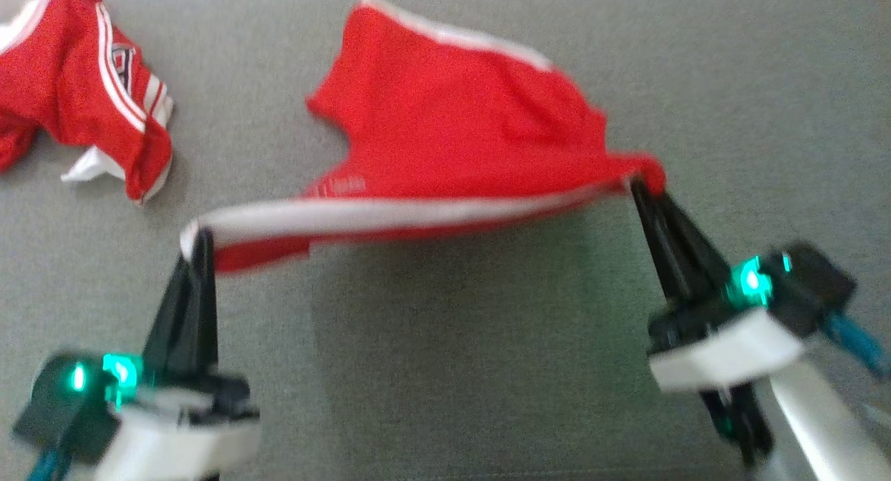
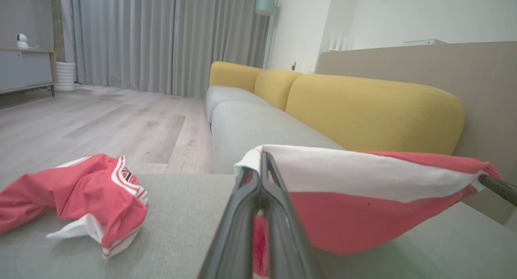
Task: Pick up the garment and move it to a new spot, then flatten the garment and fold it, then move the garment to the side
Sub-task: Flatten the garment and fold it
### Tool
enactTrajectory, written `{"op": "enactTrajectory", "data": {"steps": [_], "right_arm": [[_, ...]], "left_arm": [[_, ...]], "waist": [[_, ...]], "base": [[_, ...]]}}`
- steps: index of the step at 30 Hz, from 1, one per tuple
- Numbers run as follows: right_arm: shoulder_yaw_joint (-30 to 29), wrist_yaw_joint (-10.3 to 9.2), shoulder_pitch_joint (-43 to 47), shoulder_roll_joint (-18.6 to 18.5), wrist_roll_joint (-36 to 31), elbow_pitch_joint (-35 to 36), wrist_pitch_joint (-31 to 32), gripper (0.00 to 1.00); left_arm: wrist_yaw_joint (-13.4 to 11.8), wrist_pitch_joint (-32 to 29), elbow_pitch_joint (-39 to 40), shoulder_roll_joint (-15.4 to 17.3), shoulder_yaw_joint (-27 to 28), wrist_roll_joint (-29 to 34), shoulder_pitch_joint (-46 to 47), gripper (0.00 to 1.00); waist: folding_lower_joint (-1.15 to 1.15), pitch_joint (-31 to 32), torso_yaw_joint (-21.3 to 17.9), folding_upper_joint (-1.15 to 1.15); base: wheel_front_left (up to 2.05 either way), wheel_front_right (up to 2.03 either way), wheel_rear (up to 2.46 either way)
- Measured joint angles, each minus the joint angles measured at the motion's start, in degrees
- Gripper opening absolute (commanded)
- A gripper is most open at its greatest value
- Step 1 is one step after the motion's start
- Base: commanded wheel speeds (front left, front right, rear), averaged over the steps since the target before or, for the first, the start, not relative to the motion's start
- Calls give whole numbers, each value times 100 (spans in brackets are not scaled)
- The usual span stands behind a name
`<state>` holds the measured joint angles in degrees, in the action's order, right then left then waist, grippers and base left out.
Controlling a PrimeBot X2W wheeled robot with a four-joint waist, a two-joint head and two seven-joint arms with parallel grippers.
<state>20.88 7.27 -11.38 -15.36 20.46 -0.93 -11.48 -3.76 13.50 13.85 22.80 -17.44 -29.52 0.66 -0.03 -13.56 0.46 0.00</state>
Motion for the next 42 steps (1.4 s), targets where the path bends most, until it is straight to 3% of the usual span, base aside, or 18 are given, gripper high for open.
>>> {"op": "enactTrajectory", "data": {"steps": [7,10,15,22,25,29,35,42], "right_arm": [[-358,0,1689,51,-144,1235,762,0],[-342,0,1827,103,-140,1314,870,0],[-253,0,1818,243,-131,950,948,0],[-155,0,1286,492,-89,-9,939,0],[-192,0,810,676,-40,-300,948,0],[-210,0,42,962,-40,-815,976,0],[-165,0,-766,1141,-44,-1362,944,0],[69,0,-1342,1154,280,-1840,692,0]], "left_arm": [[-320,-420,991,198,-10,-85,-1261,0],[-318,-610,938,221,-137,-168,-1300,0],[-90,-772,314,221,-349,-225,-1059,0],[414,-948,-865,205,-505,-259,279,0],[757,-1259,-1366,260,-656,-224,1115,0],[999,-1662,-2198,308,-724,-390,2505,0],[1091,-2029,-3028,547,-1036,-555,3752,0],[1135,-2308,-3700,683,-1583,-871,4475,0]], "waist": [[0,476,-232,0],[2,522,-317,0],[2,530,-400,0],[3,292,-433,0],[3,113,-461,0],[4,-261,-612,0],[4,-744,-932,0],[4,-1174,-1308,0]], "base": [[0,0,0],[0,0,0],[0,0,0],[0,0,0],[0,0,0],[0,0,0],[0,0,0],[0,0,0]]}}
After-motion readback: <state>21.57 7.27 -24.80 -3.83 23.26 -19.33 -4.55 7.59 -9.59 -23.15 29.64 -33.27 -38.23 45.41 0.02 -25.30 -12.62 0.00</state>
